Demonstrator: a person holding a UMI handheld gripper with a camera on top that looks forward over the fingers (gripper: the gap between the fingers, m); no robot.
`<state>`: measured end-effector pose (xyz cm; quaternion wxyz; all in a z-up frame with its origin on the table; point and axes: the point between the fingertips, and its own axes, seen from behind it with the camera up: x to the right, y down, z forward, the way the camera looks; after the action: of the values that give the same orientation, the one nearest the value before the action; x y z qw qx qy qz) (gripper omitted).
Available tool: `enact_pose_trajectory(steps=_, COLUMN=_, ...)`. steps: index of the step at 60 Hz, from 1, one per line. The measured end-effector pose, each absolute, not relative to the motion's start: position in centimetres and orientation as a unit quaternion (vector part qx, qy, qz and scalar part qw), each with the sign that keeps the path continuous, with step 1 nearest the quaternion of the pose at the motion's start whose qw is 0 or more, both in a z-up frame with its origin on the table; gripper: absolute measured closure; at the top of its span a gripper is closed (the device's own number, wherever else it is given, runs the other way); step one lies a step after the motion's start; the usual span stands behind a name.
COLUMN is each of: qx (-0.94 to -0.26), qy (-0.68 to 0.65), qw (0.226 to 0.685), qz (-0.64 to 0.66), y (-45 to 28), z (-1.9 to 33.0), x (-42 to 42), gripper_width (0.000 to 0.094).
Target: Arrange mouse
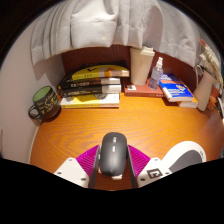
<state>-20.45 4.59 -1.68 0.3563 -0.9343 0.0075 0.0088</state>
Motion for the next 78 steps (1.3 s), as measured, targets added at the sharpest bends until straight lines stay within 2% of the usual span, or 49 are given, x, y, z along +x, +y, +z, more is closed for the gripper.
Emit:
enact_pose_trajectory(steps=13, qx=-0.942, qy=0.026, qw=0.335, qz=0.010, y=4.5, z=-1.8, x=-20.2, gripper_width=0.0530)
enact_pose_trajectory(steps=14, qx=-0.943, qy=0.026, qw=0.333, qz=0.009, y=4.6, z=-1.8, x=-20.2, gripper_width=0.0556)
enact_pose_trajectory(steps=25, qx=-0.948, qy=0.016, qw=0.317, qz=0.011, y=5.9, z=-0.6, x=-20.2, gripper_width=0.0557)
enact_pose_trajectory(steps=30, qx=-0.936, qy=0.011, qw=0.350, qz=0.020, y=7.2, z=4.0, x=-19.6, gripper_width=0.0556)
enact_pose_trajectory(steps=44, qx=-0.876, qy=0.002, qw=0.482, qz=-0.018, y=6.0, z=20.9, x=-11.4, gripper_width=0.0549)
enact_pose_trajectory(steps=49, qx=-0.856, qy=0.010, qw=0.516, qz=-0.026, y=3.5, z=24.5, x=-7.5, gripper_width=0.0552)
enact_pose_trajectory(steps=52, qx=-0.850, qy=0.013, qw=0.526, qz=-0.026, y=1.9, z=25.2, x=-5.3, gripper_width=0.0553)
enact_pose_trajectory(steps=56, qx=-0.848, qy=0.017, qw=0.529, qz=-0.026, y=-0.3, z=24.5, x=-2.4, gripper_width=0.0555)
enact_pose_trajectory(steps=59, qx=-0.853, qy=0.022, qw=0.521, qz=-0.023, y=-1.8, z=22.6, x=-0.6, gripper_width=0.0556)
enact_pose_trajectory(steps=72, qx=-0.915, qy=0.004, qw=0.402, qz=-0.015, y=-7.2, z=7.9, x=2.4, gripper_width=0.0556)
enact_pose_trajectory(steps=78, qx=-0.933, qy=-0.005, qw=0.360, qz=0.010, y=-7.9, z=3.2, x=1.6, gripper_width=0.0555)
